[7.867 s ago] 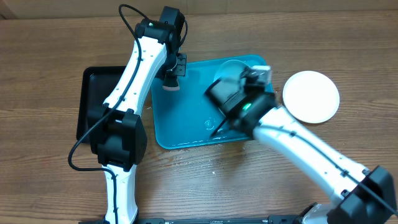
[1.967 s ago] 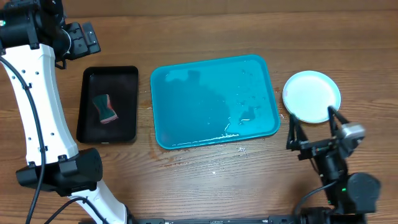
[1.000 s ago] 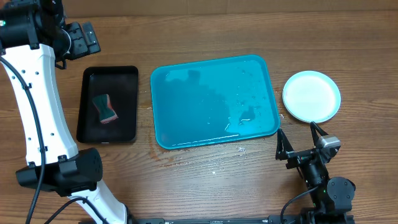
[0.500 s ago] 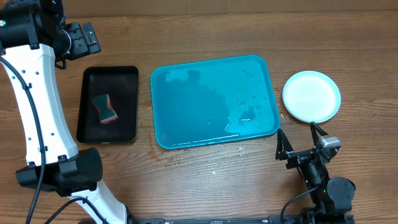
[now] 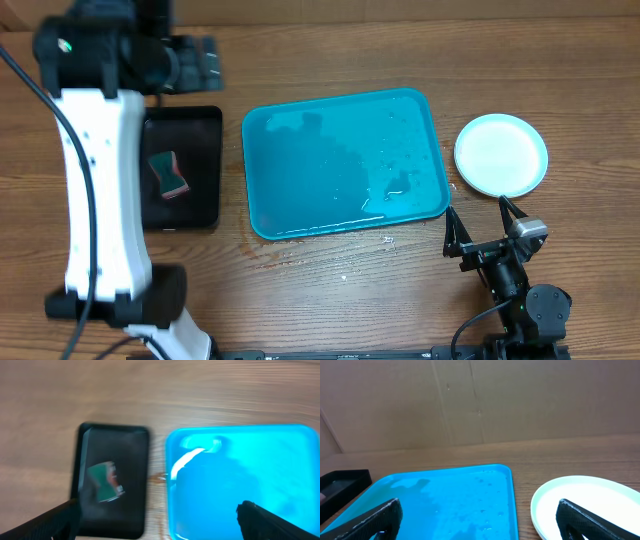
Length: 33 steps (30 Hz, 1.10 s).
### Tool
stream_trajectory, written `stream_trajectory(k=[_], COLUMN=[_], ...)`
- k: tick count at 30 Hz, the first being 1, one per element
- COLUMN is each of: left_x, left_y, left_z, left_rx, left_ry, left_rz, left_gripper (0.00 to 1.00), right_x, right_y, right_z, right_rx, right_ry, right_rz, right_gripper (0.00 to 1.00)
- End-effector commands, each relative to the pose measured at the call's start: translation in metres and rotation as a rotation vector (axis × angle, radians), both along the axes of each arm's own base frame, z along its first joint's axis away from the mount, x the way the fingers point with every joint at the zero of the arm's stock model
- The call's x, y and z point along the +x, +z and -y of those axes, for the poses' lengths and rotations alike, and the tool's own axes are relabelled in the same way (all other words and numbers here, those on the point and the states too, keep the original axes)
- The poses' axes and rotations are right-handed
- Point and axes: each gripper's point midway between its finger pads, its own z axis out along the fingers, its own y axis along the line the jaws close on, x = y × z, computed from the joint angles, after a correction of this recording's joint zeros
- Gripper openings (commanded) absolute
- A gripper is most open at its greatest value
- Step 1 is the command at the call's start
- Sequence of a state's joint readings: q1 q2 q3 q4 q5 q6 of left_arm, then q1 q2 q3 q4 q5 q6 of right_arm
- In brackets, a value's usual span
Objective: Clean dirty plates on tray and stack at the side
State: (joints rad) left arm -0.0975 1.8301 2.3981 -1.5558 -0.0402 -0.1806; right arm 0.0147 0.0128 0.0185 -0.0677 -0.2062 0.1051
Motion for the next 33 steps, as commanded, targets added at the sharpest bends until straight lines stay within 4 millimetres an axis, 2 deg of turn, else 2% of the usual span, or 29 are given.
stream_trajectory(k=[1, 3, 5, 8, 10, 12, 16, 20, 24, 33], left_x=[-0.036, -0.05, -0.064, -0.081, -0.093, -0.095, -0.094, -0.087, -0.094, -0.124], left_y=[0.046, 0.051, 0.049, 0.042, 0.038, 0.045, 0.058, 0.057, 0.041, -0.025], left_z=[0.027, 0.039, 0.043, 0.035, 0.02, 0.008, -0.003, -0.011, -0.012, -0.014], left_rx=[-0.022, -0.027, -0.027, -0.005, 0.043, 0.074, 0.113, 0.119, 0.113, 0.145], left_ry=[-0.078, -0.12, -0.138, -0.134, -0.092, -0.053, -0.086, -0.143, -0.22, -0.209], left_rz=[0.126, 0.138, 0.129, 0.112, 0.114, 0.188, 0.368, 0.564, 0.727, 0.946], left_gripper=[1.0, 1.0, 1.0, 1.0, 1.0, 1.0, 1.0, 1.0, 1.0, 1.0], right_x=[0.0, 0.0, 0.0, 0.0, 0.0, 0.0, 0.0, 0.0, 0.0, 0.0], right_y=[-0.001, -0.001, -0.001, -0.001, -0.001, -0.001, -0.001, -0.001, -0.001, -0.001], right_z=[-0.001, -0.001, -0.001, -0.001, -0.001, -0.001, -0.001, -0.001, -0.001, -0.001], right_rx=[-0.001, -0.001, -0.001, -0.001, -0.001, -0.001, -0.001, -0.001, -0.001, -0.001], right_ry=[0.006, 0.006, 0.006, 0.006, 0.006, 0.006, 0.006, 0.006, 0.006, 0.006], right_rz=[0.007, 0.008, 0.007, 0.007, 0.007, 0.007, 0.007, 0.008, 0.008, 0.008], right_gripper=[1.0, 1.0, 1.0, 1.0, 1.0, 1.0, 1.0, 1.0, 1.0, 1.0])
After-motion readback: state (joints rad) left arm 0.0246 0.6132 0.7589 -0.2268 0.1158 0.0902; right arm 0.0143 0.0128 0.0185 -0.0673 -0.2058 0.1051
